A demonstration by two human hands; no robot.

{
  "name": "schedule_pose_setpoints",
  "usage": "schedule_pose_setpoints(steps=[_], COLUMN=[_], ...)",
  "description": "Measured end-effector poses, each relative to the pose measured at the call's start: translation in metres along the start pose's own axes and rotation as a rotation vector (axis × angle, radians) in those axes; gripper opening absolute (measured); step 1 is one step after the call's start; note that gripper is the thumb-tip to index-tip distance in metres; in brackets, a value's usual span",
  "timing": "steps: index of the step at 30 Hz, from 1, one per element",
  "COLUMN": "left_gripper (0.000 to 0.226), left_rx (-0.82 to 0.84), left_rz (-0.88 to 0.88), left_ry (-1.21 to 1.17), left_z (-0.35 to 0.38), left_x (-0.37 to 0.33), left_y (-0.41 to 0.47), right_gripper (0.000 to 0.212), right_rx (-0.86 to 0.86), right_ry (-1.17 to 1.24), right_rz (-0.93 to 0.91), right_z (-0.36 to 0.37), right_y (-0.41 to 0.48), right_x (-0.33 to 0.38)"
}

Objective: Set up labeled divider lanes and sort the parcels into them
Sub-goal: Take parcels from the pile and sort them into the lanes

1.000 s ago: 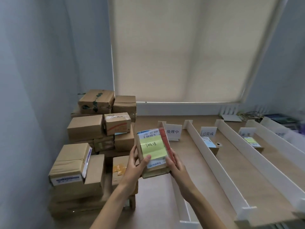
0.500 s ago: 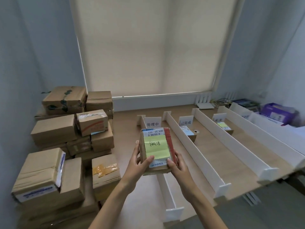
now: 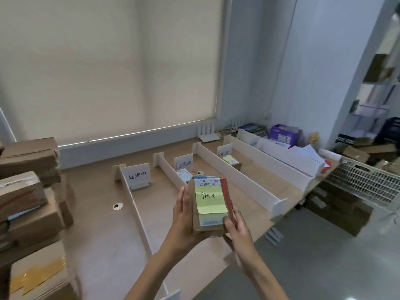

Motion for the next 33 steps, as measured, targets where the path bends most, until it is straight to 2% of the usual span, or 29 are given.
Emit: schedule_pose_setpoints(steps=[5, 9, 12, 15, 19, 22, 26, 29, 33], left_gripper=[0.102, 0.103, 0.095, 0.086, 0.083, 0.076, 0.064, 0.063, 0.055], left_rx=[0.047, 0.047, 0.018, -0.004, 0.034, 0.113, 0.12, 0.061, 0.043], left_rz=[0.151, 0.186, 0.199, 0.223, 0.246, 0.33, 0.401, 0.397, 0.291], left_ry=[-0.142, -0.228, -0.297, -0.298, -0.282, -0.295, -0.287, -0.314, -0.349], left_z=[0.097, 0.174, 0.215, 0.257, 0.32, 0.359, 0.398, 0.429, 0.481], left_x=[-0.051, -0.092, -0.129, -0.151, -0.162, -0.177, -0.186, -0.187, -0.176], left_y=[0.057, 0.105, 0.138, 0.168, 0.213, 0.248, 0.298, 0.343, 0.411], right_gripper=[0.043, 0.053, 0.063, 0.064, 0.058, 0.06, 0.061, 0.061, 0.068], right_rx=[-0.07, -0.086, -0.085, -0.103, -0.136, -0.181, -0.192, -0.147, -0.18], right_ry=[-0.114, -0.172, -0.236, -0.263, -0.257, -0.24, -0.365, -0.484, -0.523], right_rz=[-0.038, -0.04, -0.056, -0.075, -0.079, -0.094, -0.122, -0.129, -0.119], right_z=[-0.112, -0.207, -0.266, -0.321, -0.382, -0.426, -0.475, -0.51, -0.565], right_y=[0.03, 0.053, 0.067, 0.081, 0.102, 0.125, 0.166, 0.21, 0.27], right_x=[0.015, 0.031, 0.047, 0.06, 0.071, 0.071, 0.068, 0.07, 0.077])
Point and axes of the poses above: each hand's wrist, its own y-axis towards the middle knuckle, its own z-axis out of the palm, x = y × z, the point moved 9 cm from there along y, towards the middle knuckle, and after that the axes turned 1 degree about x, right-handed, at the moved point
